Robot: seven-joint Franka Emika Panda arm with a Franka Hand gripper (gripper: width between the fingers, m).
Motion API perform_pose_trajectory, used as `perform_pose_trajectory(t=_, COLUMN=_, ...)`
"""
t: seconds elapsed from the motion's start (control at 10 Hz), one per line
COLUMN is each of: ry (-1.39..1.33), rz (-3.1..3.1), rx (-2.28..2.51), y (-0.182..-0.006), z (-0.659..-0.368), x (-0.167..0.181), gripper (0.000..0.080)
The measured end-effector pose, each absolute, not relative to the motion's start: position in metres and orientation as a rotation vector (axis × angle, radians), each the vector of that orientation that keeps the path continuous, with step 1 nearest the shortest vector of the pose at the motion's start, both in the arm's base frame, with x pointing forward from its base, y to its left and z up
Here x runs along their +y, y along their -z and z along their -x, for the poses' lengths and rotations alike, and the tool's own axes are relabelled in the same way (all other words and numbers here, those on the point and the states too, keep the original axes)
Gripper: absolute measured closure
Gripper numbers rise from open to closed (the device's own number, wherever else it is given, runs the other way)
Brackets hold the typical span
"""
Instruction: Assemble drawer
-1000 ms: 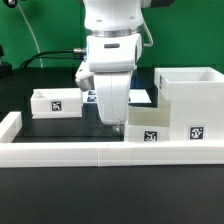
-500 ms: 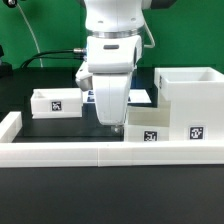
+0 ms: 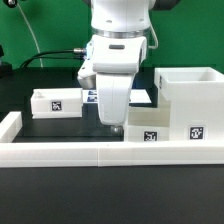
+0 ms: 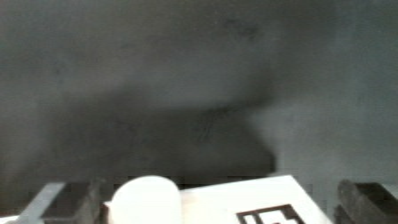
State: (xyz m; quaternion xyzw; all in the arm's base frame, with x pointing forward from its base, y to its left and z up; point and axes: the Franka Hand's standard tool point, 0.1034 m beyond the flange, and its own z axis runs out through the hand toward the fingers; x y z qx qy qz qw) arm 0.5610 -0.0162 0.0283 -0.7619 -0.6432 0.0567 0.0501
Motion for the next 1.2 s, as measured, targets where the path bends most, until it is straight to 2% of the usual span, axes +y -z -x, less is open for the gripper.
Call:
perform_pose_trajectory(t=0.7, ry=-0.165, rz=2.187, rx=-2.082, y=-0.022, z=-0.558, x=-0.019, gripper=0.015)
perform_pose_trajectory(t=1.0, ry=-0.182, rz=2.211, rx=-2.048, y=-0.019, z=-0.565, x=0.001, gripper=0.015)
perform_pose_trajectory(t=1.2, ry=-0.216, rz=2.225, rx=-2.026, y=-0.02, z=-0.564, x=0.0, gripper=0.0148)
